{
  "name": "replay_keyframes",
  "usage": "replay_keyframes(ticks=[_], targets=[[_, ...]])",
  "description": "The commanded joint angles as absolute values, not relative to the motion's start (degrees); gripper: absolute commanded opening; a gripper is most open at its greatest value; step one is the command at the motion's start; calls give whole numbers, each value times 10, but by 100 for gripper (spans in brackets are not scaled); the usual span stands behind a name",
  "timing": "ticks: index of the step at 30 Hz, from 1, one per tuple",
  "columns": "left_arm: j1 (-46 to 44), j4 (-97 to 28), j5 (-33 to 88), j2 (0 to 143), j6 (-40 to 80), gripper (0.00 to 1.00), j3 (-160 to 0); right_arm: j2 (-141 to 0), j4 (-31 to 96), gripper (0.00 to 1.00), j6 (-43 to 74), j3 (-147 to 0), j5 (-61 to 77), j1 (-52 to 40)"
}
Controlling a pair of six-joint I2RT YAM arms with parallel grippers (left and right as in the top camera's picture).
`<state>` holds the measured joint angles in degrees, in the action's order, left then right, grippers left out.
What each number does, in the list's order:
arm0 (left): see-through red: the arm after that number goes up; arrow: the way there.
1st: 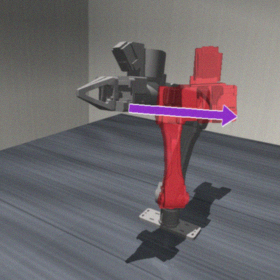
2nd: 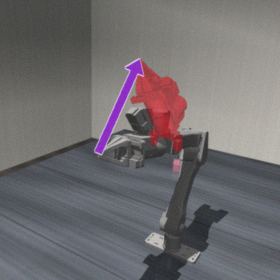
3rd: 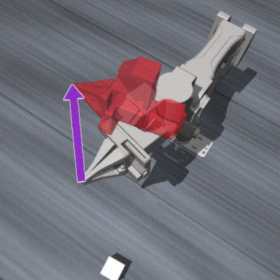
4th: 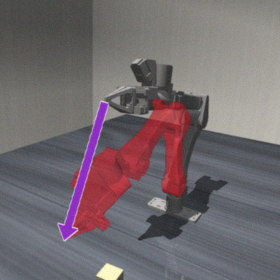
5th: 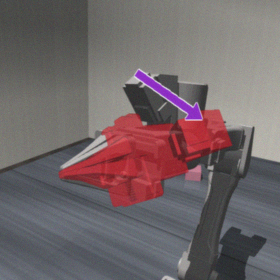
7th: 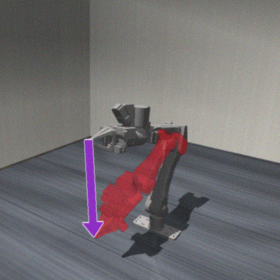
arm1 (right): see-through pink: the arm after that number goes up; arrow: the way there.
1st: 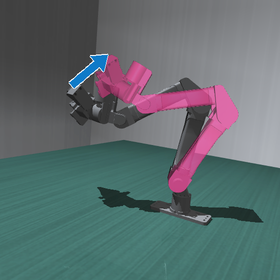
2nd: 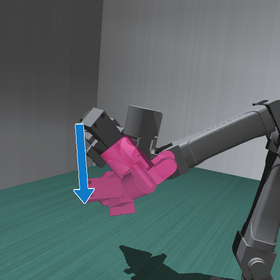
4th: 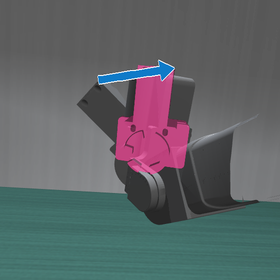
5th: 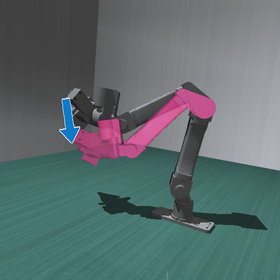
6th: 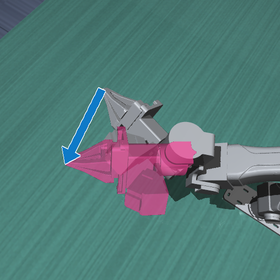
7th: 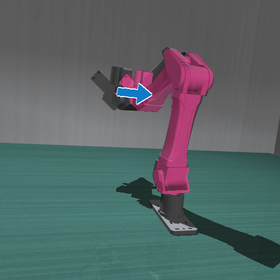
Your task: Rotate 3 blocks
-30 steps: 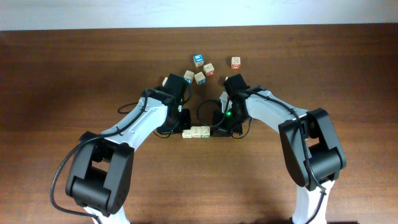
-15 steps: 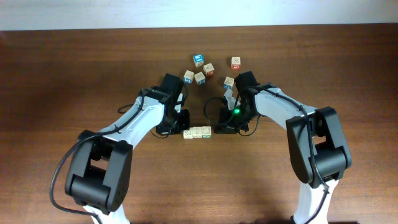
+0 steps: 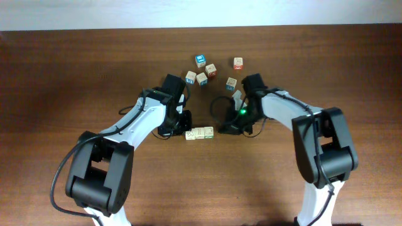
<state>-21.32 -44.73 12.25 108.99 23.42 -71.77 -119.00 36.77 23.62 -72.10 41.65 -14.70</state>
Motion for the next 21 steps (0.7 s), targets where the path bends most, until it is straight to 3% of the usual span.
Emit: replay_keyframes(ticks=[1,3,7,15,21], targets=[[-213,-448,132,1099,238,0,-712,-1184,384,5,146,-714,519,-87],[-213,-448,131,1099,238,0,-712,-1184,379,5,122,-698,559,-77],[-213,-446,131,1099,238,0,-712,-1183,250,5,172,-605,578,-78],[-212,-446,131,1099,238,0,-712,-1127,235,4,185,-601,460,-120],[-212,-446,131,1099,238,0,-712,-1122,216,4,196,-601,455,-145]])
